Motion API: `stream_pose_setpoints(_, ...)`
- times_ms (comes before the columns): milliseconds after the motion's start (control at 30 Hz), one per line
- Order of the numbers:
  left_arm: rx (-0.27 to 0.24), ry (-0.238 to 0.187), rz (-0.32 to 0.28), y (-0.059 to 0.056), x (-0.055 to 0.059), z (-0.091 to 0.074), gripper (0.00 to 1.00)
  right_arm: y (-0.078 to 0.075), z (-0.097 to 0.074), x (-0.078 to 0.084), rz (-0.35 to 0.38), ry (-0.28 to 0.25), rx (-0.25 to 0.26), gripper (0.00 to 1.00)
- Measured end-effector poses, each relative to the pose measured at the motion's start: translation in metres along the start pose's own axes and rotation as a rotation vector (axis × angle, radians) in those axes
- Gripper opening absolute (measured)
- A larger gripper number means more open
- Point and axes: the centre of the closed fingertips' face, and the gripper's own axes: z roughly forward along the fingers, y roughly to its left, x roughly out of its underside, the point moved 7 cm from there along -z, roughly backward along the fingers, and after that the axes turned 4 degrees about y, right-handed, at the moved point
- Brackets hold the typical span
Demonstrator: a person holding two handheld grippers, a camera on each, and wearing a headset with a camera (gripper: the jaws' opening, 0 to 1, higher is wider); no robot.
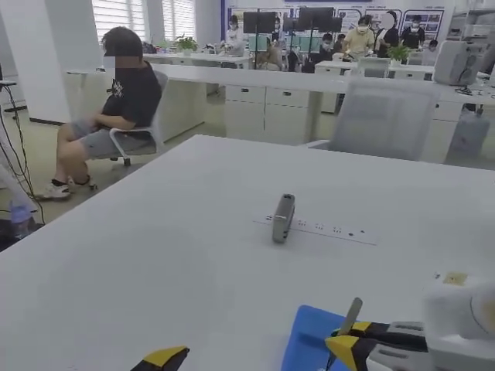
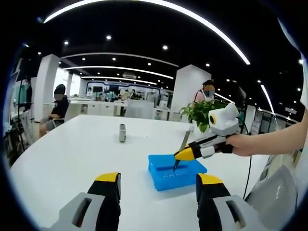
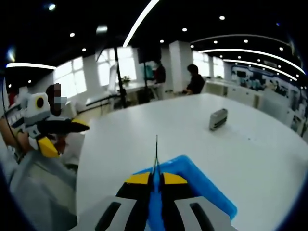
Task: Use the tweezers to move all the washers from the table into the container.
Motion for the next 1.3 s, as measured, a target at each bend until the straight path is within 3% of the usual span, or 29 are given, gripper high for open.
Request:
stream_pose_setpoints(367, 0.041, 0.020, 0.020, -0.006, 0.001, 0.003, 0.62, 0.023, -0.020, 0.008, -0.011, -0.005, -0.029, 0.04)
stream_pose_setpoints(667, 0.076, 0.021, 0.045, -0.010, 0.000, 0.003, 0.59, 0.041, -0.027, 0.030, 0.000, 0.035, -0.073, 0.04)
stream_pose_setpoints(733, 0.119, 0.020, 0.017, -0.013, 0.000, 0.003, 0.60, 0.045, -0.028, 0.035, 0.010, 0.037, -0.087, 0.04)
stream_pose_setpoints(800, 0.176, 0.061, -0.010, -0.018, 0.005, 0.004, 0.60, 0.049, -0.029, 0.040, 0.008, 0.048, -0.093, 0.04)
stream_pose_setpoints(1033, 0.323, 0.198, 0.143, -0.043, 0.019, 0.008, 0.51, 0.064, -0.039, 0.057, -0.002, 0.082, -0.107, 0.04)
stream_pose_setpoints(1167, 0.444, 0.291, 0.171, -0.059, 0.029, 0.008, 0.46, 0.070, -0.043, 0.069, -0.032, 0.122, -0.110, 0.04)
stream_pose_setpoints(1300, 0.506, 0.371, 0.220, -0.067, 0.035, 0.009, 0.38, 0.076, -0.046, 0.079, -0.034, 0.139, -0.116, 0.04)
